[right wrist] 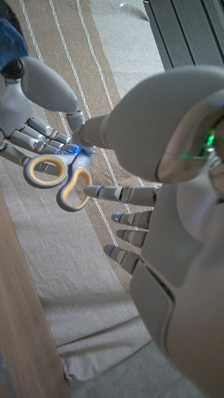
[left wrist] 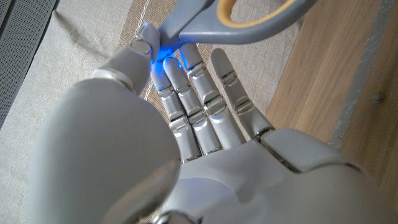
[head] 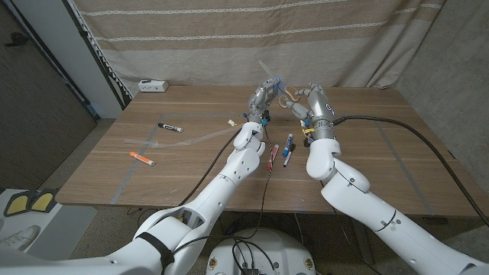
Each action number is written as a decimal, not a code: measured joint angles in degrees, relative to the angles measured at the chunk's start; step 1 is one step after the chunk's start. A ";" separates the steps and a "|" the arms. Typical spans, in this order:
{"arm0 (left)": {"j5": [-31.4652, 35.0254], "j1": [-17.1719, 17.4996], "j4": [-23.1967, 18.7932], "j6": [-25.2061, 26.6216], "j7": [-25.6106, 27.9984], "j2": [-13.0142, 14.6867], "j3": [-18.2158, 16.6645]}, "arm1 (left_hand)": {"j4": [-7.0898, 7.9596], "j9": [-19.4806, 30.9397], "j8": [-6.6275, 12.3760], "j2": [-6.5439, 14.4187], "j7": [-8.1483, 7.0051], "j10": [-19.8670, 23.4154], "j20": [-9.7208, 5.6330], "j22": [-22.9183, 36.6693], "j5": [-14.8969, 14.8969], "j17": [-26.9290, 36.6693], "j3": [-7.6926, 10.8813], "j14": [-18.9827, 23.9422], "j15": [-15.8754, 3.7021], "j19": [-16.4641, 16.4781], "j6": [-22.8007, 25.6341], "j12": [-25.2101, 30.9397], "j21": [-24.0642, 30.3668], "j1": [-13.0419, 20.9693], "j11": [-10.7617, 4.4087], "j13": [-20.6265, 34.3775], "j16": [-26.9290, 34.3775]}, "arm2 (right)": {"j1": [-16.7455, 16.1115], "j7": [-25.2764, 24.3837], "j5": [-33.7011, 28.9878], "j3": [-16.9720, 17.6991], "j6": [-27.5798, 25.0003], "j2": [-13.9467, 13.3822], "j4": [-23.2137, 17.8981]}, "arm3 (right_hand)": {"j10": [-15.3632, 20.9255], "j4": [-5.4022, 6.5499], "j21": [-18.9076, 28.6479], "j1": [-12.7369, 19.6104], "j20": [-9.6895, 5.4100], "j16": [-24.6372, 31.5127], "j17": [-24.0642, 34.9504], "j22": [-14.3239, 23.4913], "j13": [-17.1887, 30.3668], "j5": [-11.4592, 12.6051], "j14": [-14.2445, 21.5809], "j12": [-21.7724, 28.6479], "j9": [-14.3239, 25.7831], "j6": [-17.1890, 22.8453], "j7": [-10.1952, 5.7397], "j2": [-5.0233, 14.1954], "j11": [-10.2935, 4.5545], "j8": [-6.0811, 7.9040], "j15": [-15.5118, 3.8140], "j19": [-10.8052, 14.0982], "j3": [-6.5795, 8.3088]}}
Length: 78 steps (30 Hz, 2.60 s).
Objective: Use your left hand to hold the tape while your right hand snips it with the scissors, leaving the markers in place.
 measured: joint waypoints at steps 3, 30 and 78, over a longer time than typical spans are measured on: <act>-0.20 0.00 0.00 0.23 -0.29 0.00 0.03 | 0.00 0.00 0.00 0.00 0.01 0.00 0.00 0.00 0.00 -0.18 0.00 0.00 0.00 0.00 -0.01 0.00 0.00 0.00 0.01 0.14 0.00 | 0.47 0.24 -0.11 -0.54 -0.63 0.27 0.08 | 0.24 0.14 0.00 0.00 0.31 0.00 0.00 0.00 0.00 0.00 -0.08 0.00 0.00 -0.05 0.40 0.00 0.24 0.00 0.08 0.14 -0.14; -1.33 0.18 -0.36 1.41 -1.50 0.04 0.23 | -0.17 0.00 0.45 -0.01 0.13 -0.35 -0.21 0.00 0.00 -0.11 0.17 0.00 0.00 -0.20 -0.14 0.00 0.21 0.01 -0.07 0.16 -0.18 | 3.26 -1.41 -2.64 -3.64 -6.07 2.65 2.64 | 1.75 0.53 0.49 0.69 1.48 -0.09 -0.01 0.00 0.00 0.66 -0.41 0.00 0.00 0.01 3.82 0.69 3.02 -0.90 1.81 4.45 -0.54; -2.18 -0.72 1.04 2.53 -6.72 0.40 0.96 | -0.16 1.74 0.94 -0.21 -0.23 -0.50 0.01 0.00 0.31 0.01 0.16 -0.02 0.02 -0.41 0.21 0.00 0.86 0.21 0.12 0.41 0.12 | 6.05 -3.51 -1.06 -4.70 -11.13 4.59 6.02 | 3.10 -1.14 0.27 7.25 1.39 -0.22 -0.15 -0.12 -0.11 -1.01 -0.99 0.21 0.03 1.60 4.25 3.63 2.70 -1.60 1.82 6.59 1.45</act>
